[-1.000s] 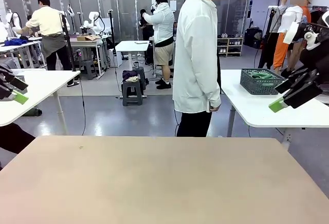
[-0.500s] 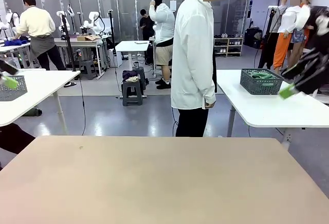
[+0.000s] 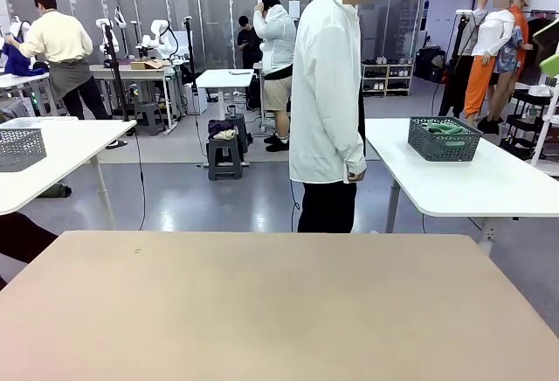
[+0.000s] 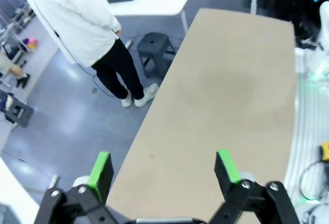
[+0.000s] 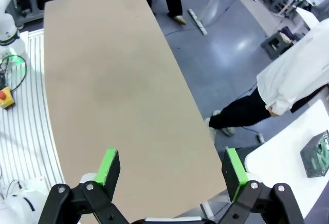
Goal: Fold the towels and place them in the basket.
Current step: When a person lays out a Towel with hook on the table, fold it in half twice.
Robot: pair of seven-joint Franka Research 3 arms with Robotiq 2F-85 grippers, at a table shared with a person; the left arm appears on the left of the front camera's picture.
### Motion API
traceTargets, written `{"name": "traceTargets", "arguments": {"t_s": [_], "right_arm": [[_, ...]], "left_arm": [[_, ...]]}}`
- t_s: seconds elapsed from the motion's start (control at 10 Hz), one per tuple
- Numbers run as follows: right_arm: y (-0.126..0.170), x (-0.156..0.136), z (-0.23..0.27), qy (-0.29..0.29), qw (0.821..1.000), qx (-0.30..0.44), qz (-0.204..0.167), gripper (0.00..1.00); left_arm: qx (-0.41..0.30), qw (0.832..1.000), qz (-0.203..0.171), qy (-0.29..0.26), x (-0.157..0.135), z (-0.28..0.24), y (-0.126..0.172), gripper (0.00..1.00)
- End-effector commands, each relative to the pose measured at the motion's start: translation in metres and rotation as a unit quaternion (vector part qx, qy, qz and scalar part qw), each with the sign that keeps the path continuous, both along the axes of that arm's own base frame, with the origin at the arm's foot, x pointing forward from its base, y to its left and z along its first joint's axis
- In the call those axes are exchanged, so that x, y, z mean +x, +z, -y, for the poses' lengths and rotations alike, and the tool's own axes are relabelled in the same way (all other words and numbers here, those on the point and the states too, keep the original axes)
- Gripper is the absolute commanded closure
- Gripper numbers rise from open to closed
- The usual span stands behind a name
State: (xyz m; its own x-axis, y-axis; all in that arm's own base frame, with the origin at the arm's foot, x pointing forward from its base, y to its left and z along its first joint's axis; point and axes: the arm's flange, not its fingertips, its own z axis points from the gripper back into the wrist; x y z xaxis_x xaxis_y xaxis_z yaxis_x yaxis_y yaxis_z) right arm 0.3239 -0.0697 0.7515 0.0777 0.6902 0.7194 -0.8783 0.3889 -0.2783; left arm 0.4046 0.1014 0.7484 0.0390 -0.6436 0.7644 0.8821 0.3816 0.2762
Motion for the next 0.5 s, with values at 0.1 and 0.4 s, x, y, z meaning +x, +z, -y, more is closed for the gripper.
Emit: {"name": "traceTargets", "arguments": {"t_s": [0.1,0.4], "right_arm": [[0.009,0.002,0.024,0.050,0.999,0.005,-0.004,0.00],[0.009,-0.003,0.033,0.045,0.999,0.013,-0.004,0.00]], "left_arm": [[-0.002,0.998,0.000,-0.064,0.005,-0.021,0.009,0.00],[0.002,0.997,0.007,-0.073,0.000,-0.025,0.011,0.00]]}}
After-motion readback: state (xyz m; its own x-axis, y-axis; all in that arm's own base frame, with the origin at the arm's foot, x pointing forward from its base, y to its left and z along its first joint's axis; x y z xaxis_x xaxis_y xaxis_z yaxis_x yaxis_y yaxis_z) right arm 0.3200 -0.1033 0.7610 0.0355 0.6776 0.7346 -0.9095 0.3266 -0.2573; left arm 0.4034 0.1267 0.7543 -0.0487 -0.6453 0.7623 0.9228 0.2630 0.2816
